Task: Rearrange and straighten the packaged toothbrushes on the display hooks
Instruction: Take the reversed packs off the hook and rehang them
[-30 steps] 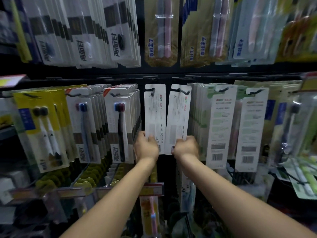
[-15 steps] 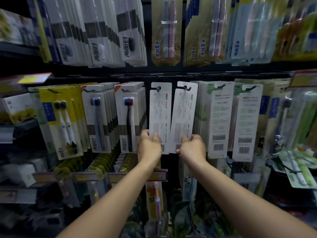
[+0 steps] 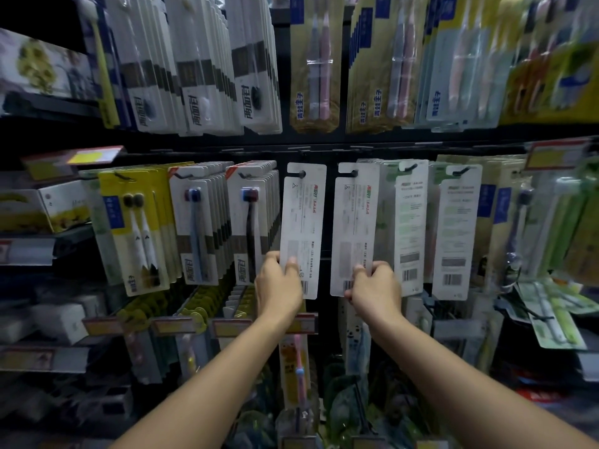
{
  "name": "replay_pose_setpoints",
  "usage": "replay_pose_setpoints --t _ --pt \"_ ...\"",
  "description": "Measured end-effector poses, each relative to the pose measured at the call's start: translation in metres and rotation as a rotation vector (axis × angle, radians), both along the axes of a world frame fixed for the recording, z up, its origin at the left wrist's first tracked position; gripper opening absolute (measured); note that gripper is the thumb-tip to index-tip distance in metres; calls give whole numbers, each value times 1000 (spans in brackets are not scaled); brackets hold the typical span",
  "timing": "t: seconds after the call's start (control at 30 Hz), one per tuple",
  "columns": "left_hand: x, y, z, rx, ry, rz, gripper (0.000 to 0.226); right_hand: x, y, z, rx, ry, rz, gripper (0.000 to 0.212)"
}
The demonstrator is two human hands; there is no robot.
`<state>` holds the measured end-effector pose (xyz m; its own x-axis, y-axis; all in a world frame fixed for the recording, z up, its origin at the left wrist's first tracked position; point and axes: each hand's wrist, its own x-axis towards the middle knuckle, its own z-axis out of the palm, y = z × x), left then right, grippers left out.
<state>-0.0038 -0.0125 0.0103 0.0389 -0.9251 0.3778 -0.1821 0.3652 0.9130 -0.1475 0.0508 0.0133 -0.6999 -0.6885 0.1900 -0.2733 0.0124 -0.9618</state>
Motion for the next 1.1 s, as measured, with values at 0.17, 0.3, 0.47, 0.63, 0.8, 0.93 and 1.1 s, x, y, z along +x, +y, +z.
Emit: replay_pose_setpoints --t 0.17,0.3,0.47,0.63,0.8,0.93,1.1 --pt "7 10 -4 -9 10 -3 4 5 12 2 -8 13 11 15" --pt "12 18 -5 -21 6 -3 9 8 22 5 -15 35 14 20" --pt "17 26 0 -40 17 -29 13 12 26 8 -29 53 15 32" --pt "19 33 4 -82 26 -49 10 17 30 9 -37 102 37 34" --pt "28 37 4 -105 16 -15 10 28 33 10 -51 123 56 28" --pt "46 37 3 -119 3 37 11 41 32 9 -107 133 100 18" --pt "72 32 0 -109 13 92 9 62 23 4 -111 161 146 15"
